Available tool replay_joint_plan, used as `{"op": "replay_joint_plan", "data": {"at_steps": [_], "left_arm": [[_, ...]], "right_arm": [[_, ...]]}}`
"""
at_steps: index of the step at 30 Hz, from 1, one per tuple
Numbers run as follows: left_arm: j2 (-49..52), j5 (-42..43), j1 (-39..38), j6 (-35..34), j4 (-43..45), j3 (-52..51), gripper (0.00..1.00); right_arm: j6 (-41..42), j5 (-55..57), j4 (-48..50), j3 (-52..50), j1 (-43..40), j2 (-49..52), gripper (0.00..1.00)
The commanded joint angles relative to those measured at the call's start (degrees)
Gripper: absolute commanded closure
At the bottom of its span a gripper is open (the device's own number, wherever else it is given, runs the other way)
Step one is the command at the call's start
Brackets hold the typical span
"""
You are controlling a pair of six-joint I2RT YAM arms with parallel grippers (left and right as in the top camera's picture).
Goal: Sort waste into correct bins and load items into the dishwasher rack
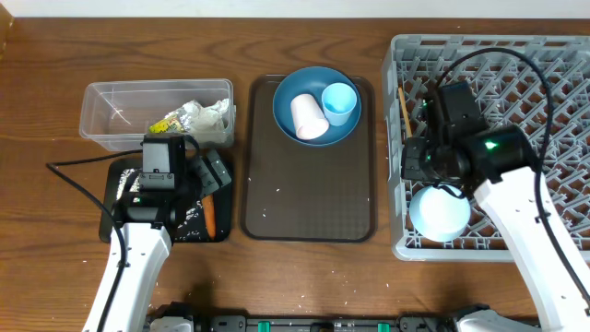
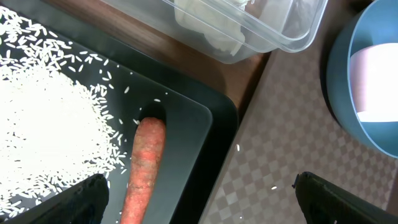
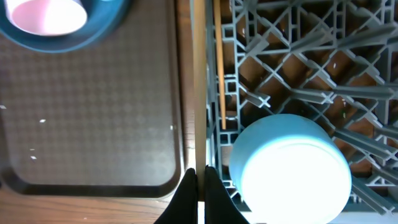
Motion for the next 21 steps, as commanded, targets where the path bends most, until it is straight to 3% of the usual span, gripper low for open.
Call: {"op": "replay_joint_plan", "data": {"at_steps": [1,17,18,20,21], "left_arm": [[0.17,-0.11,0.20,0.74,-0.07,0.83,0.02],[0.17,-0.11,0.20,0.74,-0.07,0.83,0.02],[0.17,-0.11,0.20,0.74,-0.07,0.83,0.02],[0.17,-0.11,0.20,0.74,-0.07,0.83,0.02],[0.17,-0.11,0.20,0.74,-0.07,0.83,0.02]], "right_arm": [[0.98,1.84,-0.20,-0.72,-0.52,0.39,0.99],[1.07,5.07,-0.39,-1.40,-0.52,0.90,0.96],[1.07,5.07,-0.39,-1.40,-0.55,0.90,0.95],[1.07,5.07,-0.37,-1.40,-0.57,0.90,0.76],[1.05,5.09,-0.37,-1.40,-0.57,0.90,0.76]]}}
